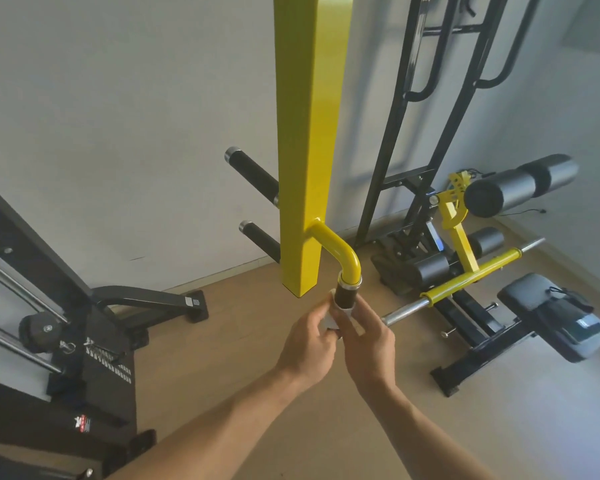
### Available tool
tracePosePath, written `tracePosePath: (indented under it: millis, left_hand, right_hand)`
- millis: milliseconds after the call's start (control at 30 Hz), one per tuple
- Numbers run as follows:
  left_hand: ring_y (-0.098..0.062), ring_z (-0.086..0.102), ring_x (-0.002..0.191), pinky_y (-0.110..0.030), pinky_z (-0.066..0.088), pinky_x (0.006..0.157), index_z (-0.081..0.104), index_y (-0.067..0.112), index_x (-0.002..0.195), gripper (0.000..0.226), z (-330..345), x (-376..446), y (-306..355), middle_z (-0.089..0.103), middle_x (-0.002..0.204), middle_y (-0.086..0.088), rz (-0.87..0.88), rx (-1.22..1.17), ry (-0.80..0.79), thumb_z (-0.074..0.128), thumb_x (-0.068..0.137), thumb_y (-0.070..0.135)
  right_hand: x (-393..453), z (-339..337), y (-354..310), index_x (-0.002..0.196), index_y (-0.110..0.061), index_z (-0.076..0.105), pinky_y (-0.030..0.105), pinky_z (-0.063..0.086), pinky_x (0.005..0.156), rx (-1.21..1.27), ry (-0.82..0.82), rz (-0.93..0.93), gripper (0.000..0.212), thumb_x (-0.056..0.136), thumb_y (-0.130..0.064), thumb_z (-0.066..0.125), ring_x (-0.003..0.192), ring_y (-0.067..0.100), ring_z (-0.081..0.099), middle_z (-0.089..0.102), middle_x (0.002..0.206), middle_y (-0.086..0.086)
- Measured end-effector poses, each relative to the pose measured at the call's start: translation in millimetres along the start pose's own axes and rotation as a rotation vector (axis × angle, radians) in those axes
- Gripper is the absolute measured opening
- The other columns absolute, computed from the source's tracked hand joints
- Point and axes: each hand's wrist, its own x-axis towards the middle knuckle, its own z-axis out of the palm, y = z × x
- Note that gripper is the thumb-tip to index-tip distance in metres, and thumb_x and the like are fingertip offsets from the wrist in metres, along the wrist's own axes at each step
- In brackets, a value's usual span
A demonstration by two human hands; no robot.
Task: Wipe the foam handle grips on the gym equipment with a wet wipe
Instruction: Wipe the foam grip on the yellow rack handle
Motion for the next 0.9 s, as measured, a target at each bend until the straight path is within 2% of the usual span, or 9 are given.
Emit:
tracePosePath:
  millis: [133, 200, 267, 400, 500, 600, 667, 767, 900]
  left_hand:
    - [0.025, 0.057, 0.080, -0.001, 0.045, 0.069, 0.054, 0.050, 0.125, 0.067, -13, 8, 12, 0.063, 0.101, 0.033, 0.054, -0.031, 0.023, 0.055, 0.088, -0.005]
    - [0.010, 0.063, 0.069, -0.006, 0.049, 0.059, 0.054, 0.053, 0.119, 0.064, -17, 11, 16, 0.059, 0.088, 0.038, 0.062, -0.029, 0.058, 0.056, 0.090, -0.004]
    - [-0.005, 0.065, 0.074, -0.013, 0.054, 0.063, 0.060, 0.049, 0.124, 0.057, -14, 14, 14, 0.066, 0.088, 0.026, 0.080, 0.014, 0.084, 0.057, 0.091, 0.002]
    - [-0.020, 0.070, 0.098, -0.033, 0.059, 0.084, 0.050, 0.038, 0.142, 0.059, -7, 7, -6, 0.073, 0.120, 0.003, -0.035, 0.198, -0.063, 0.059, 0.089, 0.012]
    - [-0.020, 0.068, 0.109, -0.035, 0.058, 0.090, 0.047, 0.038, 0.144, 0.060, -6, 6, -3, 0.070, 0.127, 0.005, -0.015, 0.157, -0.072, 0.061, 0.090, 0.015]
    - [-0.008, 0.068, 0.092, -0.028, 0.058, 0.082, 0.053, 0.039, 0.138, 0.063, -12, 12, 17, 0.071, 0.117, 0.010, 0.098, 0.019, -0.004, 0.056, 0.087, 0.003]
    - [-0.014, 0.065, 0.101, -0.030, 0.053, 0.091, 0.052, 0.036, 0.140, 0.069, -12, 13, 23, 0.068, 0.126, 0.008, 0.113, -0.024, 0.011, 0.052, 0.085, -0.004]
    - [-0.009, 0.048, 0.136, -0.039, 0.041, 0.115, 0.037, 0.038, 0.149, 0.079, -4, 10, 7, 0.053, 0.147, 0.011, 0.022, -0.035, -0.050, 0.048, 0.081, 0.000]
    - [-0.010, 0.044, 0.140, -0.036, 0.038, 0.116, 0.039, 0.038, 0.148, 0.080, 4, 6, -7, 0.053, 0.147, 0.012, -0.087, -0.056, -0.169, 0.053, 0.076, 0.007]
  right_hand:
    - [4, 1, -25, 0.127, -0.035, 0.068, 0.005, 0.043, 0.054, 0.118, 0.122, -0.025, 0.041, 0.087, -0.025, 0.074, 0.061, -0.004, 0.059, 0.077, 0.103, -0.008]
    - [8, 1, -32, 0.129, -0.031, 0.067, 0.005, 0.044, 0.051, 0.162, 0.145, -0.032, 0.044, 0.086, -0.021, 0.075, 0.054, -0.004, 0.056, 0.077, 0.098, -0.010]
    - [10, 0, -26, 0.127, -0.034, 0.068, 0.005, 0.043, 0.051, 0.151, 0.118, -0.026, 0.042, 0.087, -0.022, 0.075, 0.051, -0.005, 0.054, 0.075, 0.083, -0.013]
    - [5, 0, 4, 0.118, -0.038, 0.072, 0.004, 0.042, 0.055, -0.077, -0.017, 0.048, 0.030, 0.088, -0.034, 0.072, 0.070, -0.001, 0.062, 0.077, 0.091, -0.012]
    - [6, 0, -2, 0.115, -0.035, 0.074, 0.004, 0.042, 0.054, -0.054, 0.016, 0.070, 0.027, 0.088, -0.035, 0.072, 0.066, -0.006, 0.059, 0.075, 0.084, -0.020]
    - [11, -1, -23, 0.114, -0.035, 0.075, 0.006, 0.038, 0.050, 0.083, 0.087, -0.019, 0.027, 0.089, -0.026, 0.073, 0.050, -0.003, 0.048, 0.065, 0.063, -0.016]
    - [10, 1, -25, 0.121, -0.035, 0.071, 0.006, 0.041, 0.052, 0.108, 0.104, -0.048, 0.034, 0.089, -0.024, 0.073, 0.052, -0.005, 0.051, 0.071, 0.070, -0.009]
    - [8, 3, -8, 0.125, -0.037, 0.069, 0.004, 0.043, 0.061, -0.011, 0.052, -0.016, 0.036, 0.091, -0.026, 0.071, 0.072, -0.011, 0.063, 0.077, 0.091, -0.014]
    - [8, 0, 8, 0.124, -0.042, 0.068, 0.015, 0.043, 0.061, -0.167, -0.006, 0.045, 0.033, 0.093, -0.030, 0.066, 0.084, 0.005, 0.067, 0.077, 0.102, -0.012]
